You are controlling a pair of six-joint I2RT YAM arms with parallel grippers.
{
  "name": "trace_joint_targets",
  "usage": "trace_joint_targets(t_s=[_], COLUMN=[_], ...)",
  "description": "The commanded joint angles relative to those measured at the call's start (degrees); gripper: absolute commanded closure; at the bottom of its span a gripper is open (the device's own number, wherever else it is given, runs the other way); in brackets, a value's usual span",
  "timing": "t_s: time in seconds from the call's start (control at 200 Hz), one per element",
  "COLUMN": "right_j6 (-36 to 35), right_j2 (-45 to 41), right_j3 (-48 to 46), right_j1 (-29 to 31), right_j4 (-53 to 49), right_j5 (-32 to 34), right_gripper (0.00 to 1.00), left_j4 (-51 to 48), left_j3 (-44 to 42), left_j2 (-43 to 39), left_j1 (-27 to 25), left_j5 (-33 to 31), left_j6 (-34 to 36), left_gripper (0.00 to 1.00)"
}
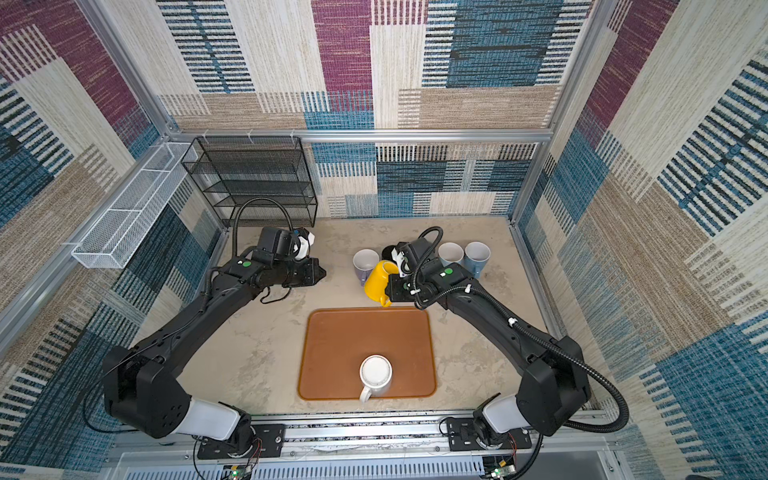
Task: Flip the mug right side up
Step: 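Tilt the yellow mug toward the left gripper while the left gripper reaches to meet it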
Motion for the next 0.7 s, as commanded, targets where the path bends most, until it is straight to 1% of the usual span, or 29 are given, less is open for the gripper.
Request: trace_joint_targets(t_s=[0.0, 0.09, 0.13, 0.145, 0.17, 0.286, 0.406, 0.561, 0.696], right_j6=[2.05, 3.74, 4.55, 4.99, 5.51, 8.01, 10.24, 11.57, 12.98], right_j2=[-0.65, -0.22, 0.1, 0.25, 0.61, 2.51, 4.38, 7.02, 8.44], right_j3=[0.0, -0.35, -0.57, -0.69, -0.7, -0.57, -0.24, 1.79, 2.36], right_j1=[-1.04, -1.92, -2.23, -2.43, -2.6, -2.86, -3.07, -3.13, -3.09], right_j4=[13.39, 18.65, 21.26, 22.58, 24.2, 31.39, 37.58, 41.36, 44.77], right_j5=[-7.05, -10.08, -11.37, -12.04, -13.02, -16.47, -18.88, -21.69, -23.82], right_gripper=[1.0, 1.0, 1.0, 1.0, 1.0, 1.0, 1.0, 1.0, 1.0], left_j4=[5.09, 7.13, 7.89, 8.17, 8.73, 12.53, 17.07, 21.07, 26.52], left_j3=[-0.64, -1.11, -1.27, -1.24, -1.39, -3.28, -6.03, -9.05, -11.57], left_j2=[-1.18, -1.81, -2.05, -2.09, -2.2, -3.24, -4.61, -6.51, -7.15], left_j1=[1.52, 2.59, 2.99, 3.12, 3.39, 4.06, 4.35, 4.5, 4.57], left_j5=[8.86, 12.66, 13.27, 15.21, 16.3, 19.16, 20.87, 20.62, 21.73], left_j6=[-2.7, -4.38, -5.05, -5.27, -5.68, -8.54, -11.13, -13.54, -16.92], left_gripper=[0.85, 0.81, 0.8, 0.79, 0.79, 0.77, 0.77, 0.75, 0.74])
